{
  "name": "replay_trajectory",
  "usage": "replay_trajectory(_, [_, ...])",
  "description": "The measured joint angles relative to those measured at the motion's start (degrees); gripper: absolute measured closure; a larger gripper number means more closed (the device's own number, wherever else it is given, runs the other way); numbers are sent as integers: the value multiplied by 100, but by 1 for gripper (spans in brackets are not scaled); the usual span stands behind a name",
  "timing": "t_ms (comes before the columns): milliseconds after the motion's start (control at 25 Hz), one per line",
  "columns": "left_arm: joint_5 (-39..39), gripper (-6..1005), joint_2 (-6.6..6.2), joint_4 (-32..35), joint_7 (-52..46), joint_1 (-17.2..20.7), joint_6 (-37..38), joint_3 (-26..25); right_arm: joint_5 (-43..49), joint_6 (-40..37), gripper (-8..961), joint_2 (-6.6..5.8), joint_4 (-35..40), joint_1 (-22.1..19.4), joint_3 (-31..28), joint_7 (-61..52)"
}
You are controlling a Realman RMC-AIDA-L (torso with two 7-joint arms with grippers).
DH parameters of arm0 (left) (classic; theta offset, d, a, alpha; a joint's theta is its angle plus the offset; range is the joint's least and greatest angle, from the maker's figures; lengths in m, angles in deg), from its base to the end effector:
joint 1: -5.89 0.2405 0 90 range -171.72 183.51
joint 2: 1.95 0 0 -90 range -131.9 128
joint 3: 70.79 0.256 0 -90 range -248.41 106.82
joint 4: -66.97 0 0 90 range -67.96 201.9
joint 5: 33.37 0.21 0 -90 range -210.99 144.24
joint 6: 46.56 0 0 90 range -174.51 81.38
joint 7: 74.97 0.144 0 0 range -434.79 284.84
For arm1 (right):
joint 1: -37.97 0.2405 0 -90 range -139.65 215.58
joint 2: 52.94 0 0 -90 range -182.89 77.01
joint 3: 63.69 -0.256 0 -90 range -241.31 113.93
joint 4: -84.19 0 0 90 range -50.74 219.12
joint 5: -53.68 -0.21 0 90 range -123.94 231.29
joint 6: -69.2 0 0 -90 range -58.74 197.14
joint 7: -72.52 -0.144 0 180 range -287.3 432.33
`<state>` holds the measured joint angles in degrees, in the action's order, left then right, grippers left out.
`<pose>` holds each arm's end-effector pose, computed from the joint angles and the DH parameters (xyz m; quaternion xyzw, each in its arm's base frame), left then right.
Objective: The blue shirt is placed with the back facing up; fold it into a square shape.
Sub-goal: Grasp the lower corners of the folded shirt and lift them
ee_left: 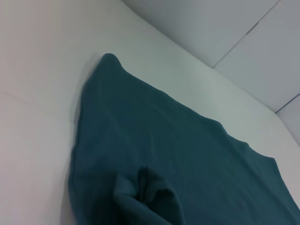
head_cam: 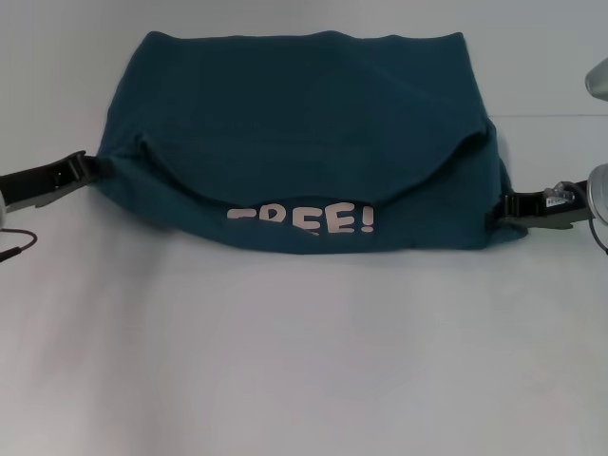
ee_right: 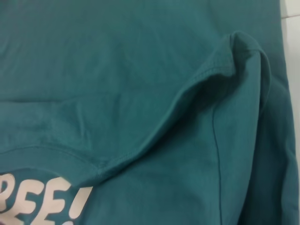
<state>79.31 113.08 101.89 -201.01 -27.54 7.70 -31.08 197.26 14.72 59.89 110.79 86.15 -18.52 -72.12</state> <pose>-0.3149 0.4079 0.0484 -0.6929 -0.5906 -0.2662 0.3166 0.2790 0.4356 0.0081 -0.7545 0.5934 0.0397 0.2776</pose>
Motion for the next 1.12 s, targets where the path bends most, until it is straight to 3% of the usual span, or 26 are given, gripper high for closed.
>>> replay_trajectory(80, [0, 968, 1, 24, 0, 13, 50, 1, -7, -134, 909, -17, 74, -23, -16, -4])
replay_trajectory(400, [62, 968, -85, 202, -11, 204, 773, 4, -33, -1193, 908, -118, 718, -287, -121, -45])
replay_trajectory(760, [930, 968, -142, 1200, -527, 746, 2492, -73, -11, -2556, 908, -298, 1249, -753, -236, -113])
replay_trajectory(1120, [1774, 968, -189, 1647, -634, 1059, 4088, -727, -12, -3600, 908, -404, 1292, -1207, -237, -12])
